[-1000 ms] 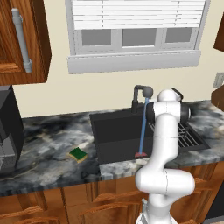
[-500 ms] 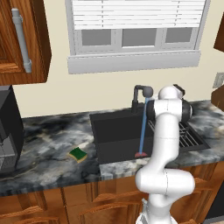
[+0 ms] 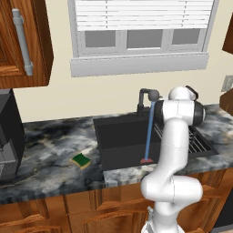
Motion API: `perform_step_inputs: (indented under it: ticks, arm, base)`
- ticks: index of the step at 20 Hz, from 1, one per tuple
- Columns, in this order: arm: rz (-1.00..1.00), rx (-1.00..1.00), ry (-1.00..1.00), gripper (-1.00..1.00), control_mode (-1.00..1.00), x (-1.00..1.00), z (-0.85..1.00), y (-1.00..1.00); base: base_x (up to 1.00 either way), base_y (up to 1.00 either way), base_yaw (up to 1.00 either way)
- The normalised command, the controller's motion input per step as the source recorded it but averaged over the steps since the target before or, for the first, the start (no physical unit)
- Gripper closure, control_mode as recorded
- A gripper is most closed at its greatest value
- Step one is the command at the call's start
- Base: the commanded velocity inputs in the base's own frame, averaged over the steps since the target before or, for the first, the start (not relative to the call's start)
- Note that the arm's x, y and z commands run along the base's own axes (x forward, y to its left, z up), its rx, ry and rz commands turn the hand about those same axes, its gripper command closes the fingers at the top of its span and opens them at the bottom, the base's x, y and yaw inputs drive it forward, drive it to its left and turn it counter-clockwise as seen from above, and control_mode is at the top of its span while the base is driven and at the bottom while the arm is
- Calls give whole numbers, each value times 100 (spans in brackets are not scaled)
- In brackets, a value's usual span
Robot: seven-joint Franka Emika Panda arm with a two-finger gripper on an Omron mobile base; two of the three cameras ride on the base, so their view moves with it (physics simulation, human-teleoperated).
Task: Soak the sponge with water for a few seconds and then drop it inside the sink.
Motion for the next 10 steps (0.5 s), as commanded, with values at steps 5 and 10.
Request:
perform_step_inputs:
  ticks: [5, 10]
  arm:
    - [-3, 5, 0, -100, -100, -50, 15, -11]
    - [-2, 6, 0, -100, -100, -56, 31, -2]
  base:
    - [0, 0, 0]
    - [0, 0, 0]
